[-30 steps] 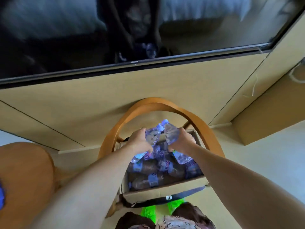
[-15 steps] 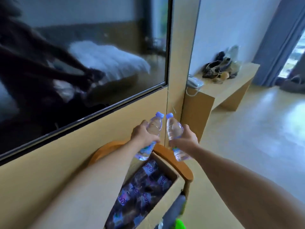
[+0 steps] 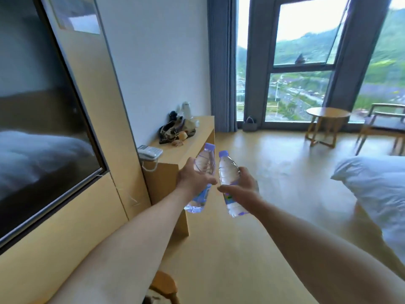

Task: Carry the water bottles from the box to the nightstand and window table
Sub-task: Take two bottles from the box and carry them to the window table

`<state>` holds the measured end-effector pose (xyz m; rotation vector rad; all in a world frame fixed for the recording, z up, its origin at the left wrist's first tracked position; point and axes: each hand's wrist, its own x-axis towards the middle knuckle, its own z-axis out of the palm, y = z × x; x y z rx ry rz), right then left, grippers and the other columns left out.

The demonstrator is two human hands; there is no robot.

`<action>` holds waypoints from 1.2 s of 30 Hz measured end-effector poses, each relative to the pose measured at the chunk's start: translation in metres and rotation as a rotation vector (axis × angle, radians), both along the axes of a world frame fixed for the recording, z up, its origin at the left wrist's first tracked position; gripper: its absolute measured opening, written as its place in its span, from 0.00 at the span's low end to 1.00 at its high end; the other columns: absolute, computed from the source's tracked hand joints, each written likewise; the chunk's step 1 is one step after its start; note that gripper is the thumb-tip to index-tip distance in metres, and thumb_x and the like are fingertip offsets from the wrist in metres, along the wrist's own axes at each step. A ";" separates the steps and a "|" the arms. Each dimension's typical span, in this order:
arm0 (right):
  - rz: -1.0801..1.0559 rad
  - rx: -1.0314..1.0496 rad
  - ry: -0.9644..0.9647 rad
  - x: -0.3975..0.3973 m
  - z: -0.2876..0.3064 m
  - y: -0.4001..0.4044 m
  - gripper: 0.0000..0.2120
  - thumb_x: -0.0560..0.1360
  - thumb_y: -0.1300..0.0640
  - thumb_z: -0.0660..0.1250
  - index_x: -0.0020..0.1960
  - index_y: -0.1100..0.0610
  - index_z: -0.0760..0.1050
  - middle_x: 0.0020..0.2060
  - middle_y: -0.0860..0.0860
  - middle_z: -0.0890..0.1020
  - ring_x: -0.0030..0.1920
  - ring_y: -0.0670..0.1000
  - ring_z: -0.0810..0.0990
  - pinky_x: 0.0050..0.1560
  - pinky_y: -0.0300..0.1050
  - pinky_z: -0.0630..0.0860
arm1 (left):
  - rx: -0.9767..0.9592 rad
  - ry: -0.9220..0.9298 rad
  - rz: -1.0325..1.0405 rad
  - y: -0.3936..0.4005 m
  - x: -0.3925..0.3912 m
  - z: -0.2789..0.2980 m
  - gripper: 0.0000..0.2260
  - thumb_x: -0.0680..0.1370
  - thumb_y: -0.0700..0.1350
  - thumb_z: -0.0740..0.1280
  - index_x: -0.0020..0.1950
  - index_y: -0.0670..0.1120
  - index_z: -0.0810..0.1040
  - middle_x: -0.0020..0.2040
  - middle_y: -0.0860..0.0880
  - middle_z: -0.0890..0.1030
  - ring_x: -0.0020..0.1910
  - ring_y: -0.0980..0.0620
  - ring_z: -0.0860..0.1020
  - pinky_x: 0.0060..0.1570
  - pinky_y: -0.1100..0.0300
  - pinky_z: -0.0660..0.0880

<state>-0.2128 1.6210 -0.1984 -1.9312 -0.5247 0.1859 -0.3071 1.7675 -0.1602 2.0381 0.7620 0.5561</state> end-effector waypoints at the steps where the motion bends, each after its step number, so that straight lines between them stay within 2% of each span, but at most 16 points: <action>1: -0.026 0.003 -0.012 0.021 0.006 -0.015 0.32 0.60 0.49 0.81 0.61 0.49 0.73 0.49 0.49 0.82 0.51 0.54 0.82 0.54 0.55 0.81 | 0.010 -0.017 -0.018 -0.013 0.023 0.008 0.33 0.52 0.61 0.79 0.53 0.53 0.74 0.48 0.51 0.83 0.47 0.48 0.81 0.49 0.51 0.80; 3: -0.080 0.007 -0.039 0.063 0.017 -0.043 0.31 0.60 0.48 0.81 0.59 0.48 0.73 0.47 0.48 0.82 0.50 0.54 0.82 0.53 0.54 0.81 | 0.014 -0.060 -0.050 -0.038 0.069 0.022 0.37 0.50 0.68 0.77 0.54 0.53 0.76 0.48 0.52 0.83 0.47 0.49 0.81 0.50 0.50 0.80; 5: -0.148 0.014 -0.061 0.105 0.027 -0.071 0.31 0.59 0.47 0.82 0.57 0.46 0.72 0.46 0.47 0.82 0.50 0.54 0.82 0.52 0.54 0.81 | -0.001 -0.088 -0.088 -0.061 0.116 0.033 0.43 0.50 0.70 0.77 0.59 0.51 0.76 0.51 0.50 0.83 0.50 0.48 0.82 0.51 0.49 0.81; 7: -0.192 0.038 -0.061 0.145 0.035 -0.096 0.31 0.59 0.47 0.82 0.57 0.46 0.71 0.46 0.47 0.81 0.49 0.54 0.82 0.53 0.56 0.81 | -0.006 -0.106 -0.124 -0.082 0.162 0.042 0.42 0.54 0.68 0.80 0.62 0.51 0.76 0.51 0.50 0.83 0.48 0.48 0.81 0.44 0.53 0.80; 9: -0.225 0.050 -0.069 0.182 0.040 -0.119 0.32 0.60 0.47 0.82 0.59 0.47 0.71 0.46 0.47 0.81 0.49 0.53 0.82 0.54 0.58 0.82 | 0.008 -0.120 -0.150 -0.100 0.206 0.048 0.38 0.59 0.64 0.82 0.62 0.50 0.75 0.50 0.50 0.82 0.46 0.49 0.81 0.37 0.58 0.75; 11: -0.259 0.042 -0.085 0.216 0.043 -0.139 0.34 0.61 0.46 0.82 0.62 0.49 0.71 0.48 0.50 0.82 0.49 0.54 0.82 0.54 0.57 0.82 | 0.006 -0.128 -0.174 -0.115 0.248 0.050 0.35 0.62 0.62 0.83 0.61 0.49 0.73 0.51 0.49 0.81 0.46 0.49 0.80 0.38 0.58 0.76; 13: -0.296 0.047 -0.094 0.246 0.046 -0.154 0.36 0.62 0.46 0.83 0.64 0.51 0.70 0.50 0.51 0.82 0.49 0.53 0.82 0.54 0.56 0.82 | 0.014 -0.135 -0.197 -0.129 0.283 0.049 0.36 0.62 0.62 0.82 0.63 0.50 0.72 0.51 0.49 0.81 0.48 0.48 0.80 0.44 0.54 0.81; 15: -0.332 0.060 -0.090 0.273 0.047 -0.164 0.36 0.63 0.46 0.83 0.64 0.51 0.70 0.49 0.51 0.81 0.49 0.54 0.82 0.54 0.56 0.82 | 0.015 -0.157 -0.209 -0.139 0.314 0.047 0.38 0.61 0.63 0.80 0.65 0.49 0.72 0.52 0.48 0.81 0.50 0.46 0.81 0.50 0.48 0.82; 17: -0.366 0.092 -0.063 0.298 0.046 -0.170 0.34 0.63 0.46 0.83 0.63 0.50 0.70 0.48 0.50 0.81 0.48 0.54 0.82 0.54 0.56 0.82 | 0.002 -0.182 -0.211 -0.146 0.345 0.044 0.38 0.58 0.64 0.77 0.63 0.49 0.73 0.50 0.48 0.82 0.49 0.45 0.81 0.51 0.47 0.82; 22: -0.432 0.147 -0.010 0.367 0.039 -0.164 0.35 0.64 0.48 0.83 0.65 0.53 0.71 0.51 0.53 0.82 0.50 0.54 0.82 0.55 0.57 0.82 | 0.020 -0.179 -0.271 -0.142 0.435 0.032 0.36 0.64 0.61 0.81 0.65 0.48 0.71 0.51 0.48 0.80 0.48 0.46 0.80 0.44 0.54 0.79; 27: -0.504 0.157 -0.044 0.454 0.033 -0.137 0.36 0.66 0.48 0.82 0.68 0.54 0.70 0.52 0.53 0.81 0.50 0.53 0.81 0.52 0.50 0.82 | 0.001 -0.201 -0.336 -0.113 0.539 0.027 0.36 0.60 0.64 0.79 0.60 0.51 0.70 0.51 0.48 0.80 0.48 0.46 0.80 0.44 0.53 0.80; 31: -0.557 0.160 -0.054 0.529 0.036 -0.105 0.36 0.67 0.48 0.82 0.69 0.53 0.68 0.55 0.53 0.80 0.52 0.53 0.81 0.52 0.49 0.82 | 0.003 -0.188 -0.399 -0.083 0.625 0.029 0.34 0.62 0.63 0.80 0.60 0.52 0.71 0.50 0.50 0.80 0.45 0.51 0.78 0.35 0.60 0.73; 36: -0.623 0.156 -0.076 0.619 0.040 -0.075 0.36 0.68 0.46 0.81 0.70 0.52 0.67 0.55 0.51 0.79 0.52 0.52 0.80 0.49 0.44 0.80 | -0.017 -0.152 -0.452 -0.053 0.724 0.036 0.34 0.63 0.63 0.81 0.61 0.51 0.70 0.50 0.50 0.80 0.42 0.56 0.76 0.34 0.61 0.71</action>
